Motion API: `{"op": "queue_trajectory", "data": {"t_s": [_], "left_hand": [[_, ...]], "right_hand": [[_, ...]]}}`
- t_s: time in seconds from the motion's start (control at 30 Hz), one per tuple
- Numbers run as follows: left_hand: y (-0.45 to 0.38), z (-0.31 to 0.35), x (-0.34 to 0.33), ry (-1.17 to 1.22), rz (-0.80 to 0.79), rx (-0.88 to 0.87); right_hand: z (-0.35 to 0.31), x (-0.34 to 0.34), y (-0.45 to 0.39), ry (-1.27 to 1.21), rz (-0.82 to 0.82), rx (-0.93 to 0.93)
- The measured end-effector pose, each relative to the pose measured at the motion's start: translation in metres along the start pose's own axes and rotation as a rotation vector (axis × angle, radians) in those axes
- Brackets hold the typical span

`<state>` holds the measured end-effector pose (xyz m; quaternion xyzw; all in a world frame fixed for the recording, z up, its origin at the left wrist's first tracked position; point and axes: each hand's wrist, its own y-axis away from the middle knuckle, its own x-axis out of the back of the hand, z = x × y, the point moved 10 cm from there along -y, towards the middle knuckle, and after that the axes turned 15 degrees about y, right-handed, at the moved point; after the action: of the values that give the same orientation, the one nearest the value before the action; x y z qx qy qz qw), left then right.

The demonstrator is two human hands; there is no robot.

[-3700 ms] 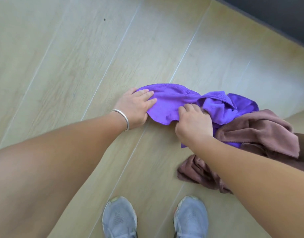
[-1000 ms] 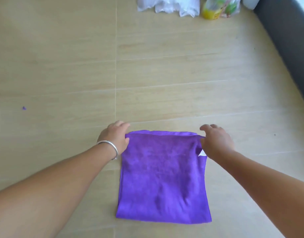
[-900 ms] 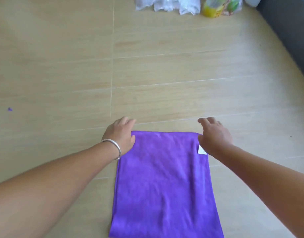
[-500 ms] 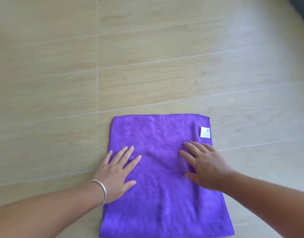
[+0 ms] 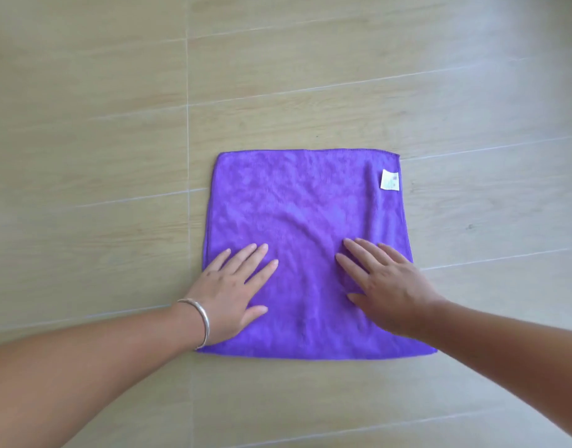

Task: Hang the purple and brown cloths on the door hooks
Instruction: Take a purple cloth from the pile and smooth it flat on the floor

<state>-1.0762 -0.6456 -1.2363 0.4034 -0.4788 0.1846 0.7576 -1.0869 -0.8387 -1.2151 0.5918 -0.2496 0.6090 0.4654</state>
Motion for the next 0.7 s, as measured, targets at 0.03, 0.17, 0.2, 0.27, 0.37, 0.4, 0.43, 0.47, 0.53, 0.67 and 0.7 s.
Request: {"op": "queue_trajectory", "data": {"t_s": [0.03,0.17,0.2,0.27,0.37,0.4,0.43,0.47,0.53,0.67,0.7], "left_hand": [[0.008,0.01,-0.004,-0.007,0.003,-0.051],[0.03,0.028,-0.017,-0.075,-0.007,-0.18],[0.034,0.028,-0.02,-0.085,-0.013,-0.19],[0.042,0.025,-0.027,-0.113,-0.032,-0.198],[0.052,0.019,-0.034,-0.145,-0.057,-0.193],[0.054,0.017,-0.035,-0.149,-0.06,-0.182],[0.054,0.015,-0.034,-0.145,-0.057,-0.173],[0.055,0.015,-0.033,-0.131,-0.059,-0.162],[0.058,0.016,-0.03,-0.089,-0.072,-0.131],[0.069,0.017,-0.008,-0.024,-0.077,-0.048],[0.074,0.016,0.0,-0.026,-0.084,-0.019]], "right_hand": [[-0.01,-0.002,0.013,-0.01,0.022,0.039],[-0.028,-0.019,0.054,0.032,0.017,0.172],[-0.029,-0.021,0.06,0.043,0.01,0.192],[-0.03,-0.024,0.067,0.07,0.006,0.226],[-0.03,-0.028,0.07,0.114,0.014,0.279],[-0.029,-0.028,0.069,0.126,0.019,0.289],[-0.027,-0.027,0.068,0.133,0.016,0.292],[-0.026,-0.026,0.067,0.135,-0.001,0.287],[-0.027,-0.022,0.066,0.135,-0.043,0.251],[-0.02,0.004,0.071,0.121,-0.105,0.067],[-0.016,0.015,0.074,0.113,-0.122,0.005]]}}
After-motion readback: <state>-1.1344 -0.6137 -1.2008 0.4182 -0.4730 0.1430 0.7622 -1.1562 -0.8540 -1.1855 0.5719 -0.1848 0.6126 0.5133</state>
